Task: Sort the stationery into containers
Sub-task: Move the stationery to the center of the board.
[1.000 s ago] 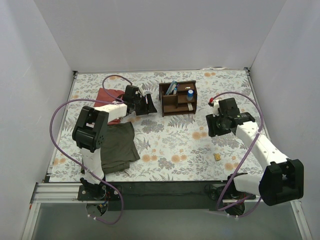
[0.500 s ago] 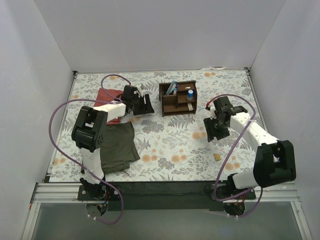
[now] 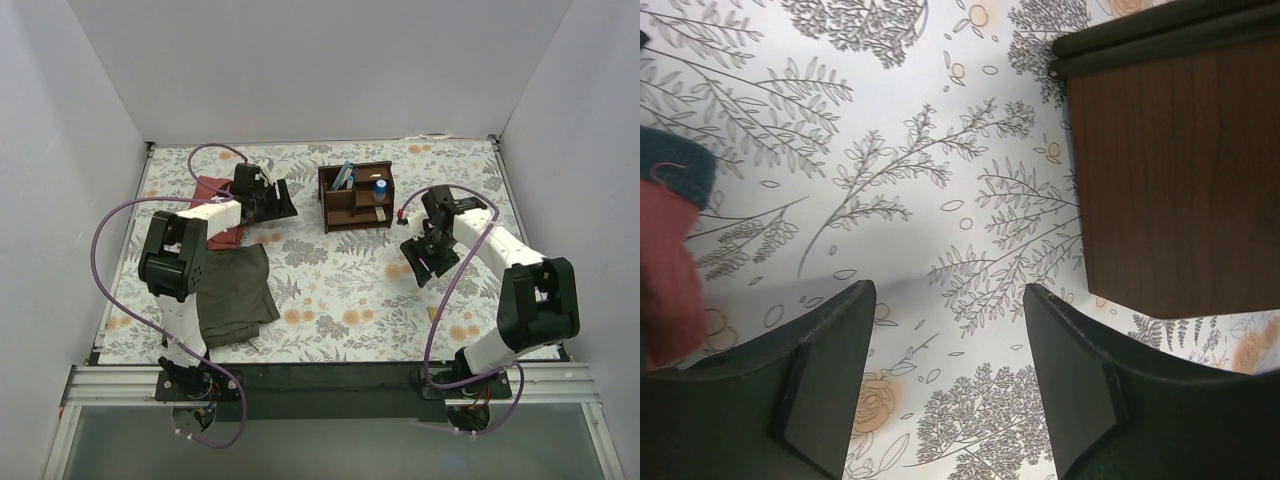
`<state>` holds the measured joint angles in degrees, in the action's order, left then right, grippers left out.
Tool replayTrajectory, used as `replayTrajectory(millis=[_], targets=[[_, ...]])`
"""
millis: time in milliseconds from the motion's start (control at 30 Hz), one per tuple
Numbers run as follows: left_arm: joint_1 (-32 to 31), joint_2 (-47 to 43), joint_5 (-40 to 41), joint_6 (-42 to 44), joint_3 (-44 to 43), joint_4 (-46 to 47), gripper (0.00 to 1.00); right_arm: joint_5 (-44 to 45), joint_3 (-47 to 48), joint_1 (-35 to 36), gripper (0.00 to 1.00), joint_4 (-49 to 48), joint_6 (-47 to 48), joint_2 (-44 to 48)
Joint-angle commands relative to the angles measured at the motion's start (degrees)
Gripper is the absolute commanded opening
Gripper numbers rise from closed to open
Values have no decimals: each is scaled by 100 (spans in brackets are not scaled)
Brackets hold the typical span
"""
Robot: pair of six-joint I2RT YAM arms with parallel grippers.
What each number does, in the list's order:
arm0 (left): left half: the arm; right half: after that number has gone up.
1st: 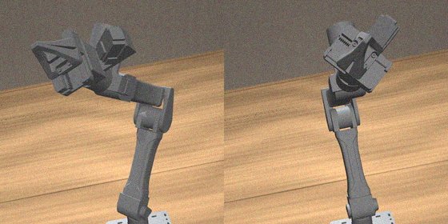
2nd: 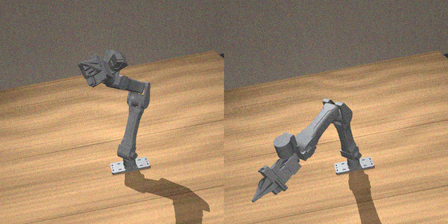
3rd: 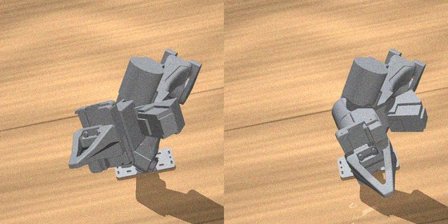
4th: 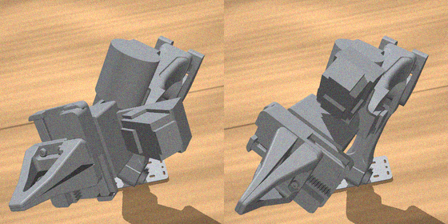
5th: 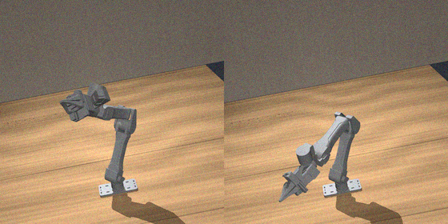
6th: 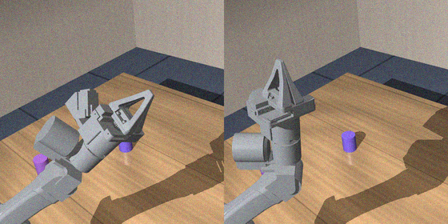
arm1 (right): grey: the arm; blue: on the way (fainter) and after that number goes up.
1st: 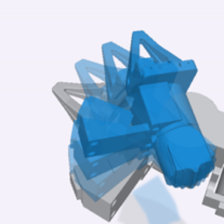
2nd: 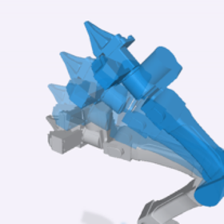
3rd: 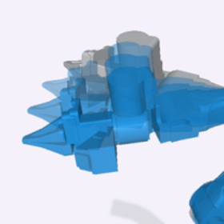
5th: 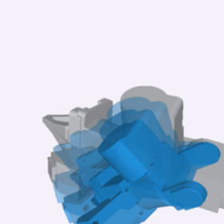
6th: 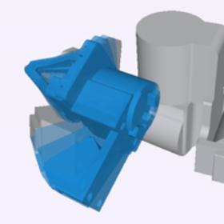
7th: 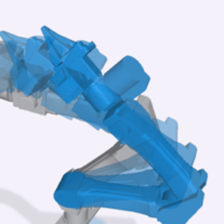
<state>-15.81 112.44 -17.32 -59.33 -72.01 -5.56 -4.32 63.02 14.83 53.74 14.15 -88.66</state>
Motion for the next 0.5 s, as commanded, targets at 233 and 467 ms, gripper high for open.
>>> replayTrajectory(millis=[233, 467], targets=[[105, 137, -69, 53, -419, 29, 61, -201, -976, -68, 65, 270, 940, 692], [105, 182, -149, -8, -463, 38, 61, -289, -1600, -15, 66, 32, 958, 763]])
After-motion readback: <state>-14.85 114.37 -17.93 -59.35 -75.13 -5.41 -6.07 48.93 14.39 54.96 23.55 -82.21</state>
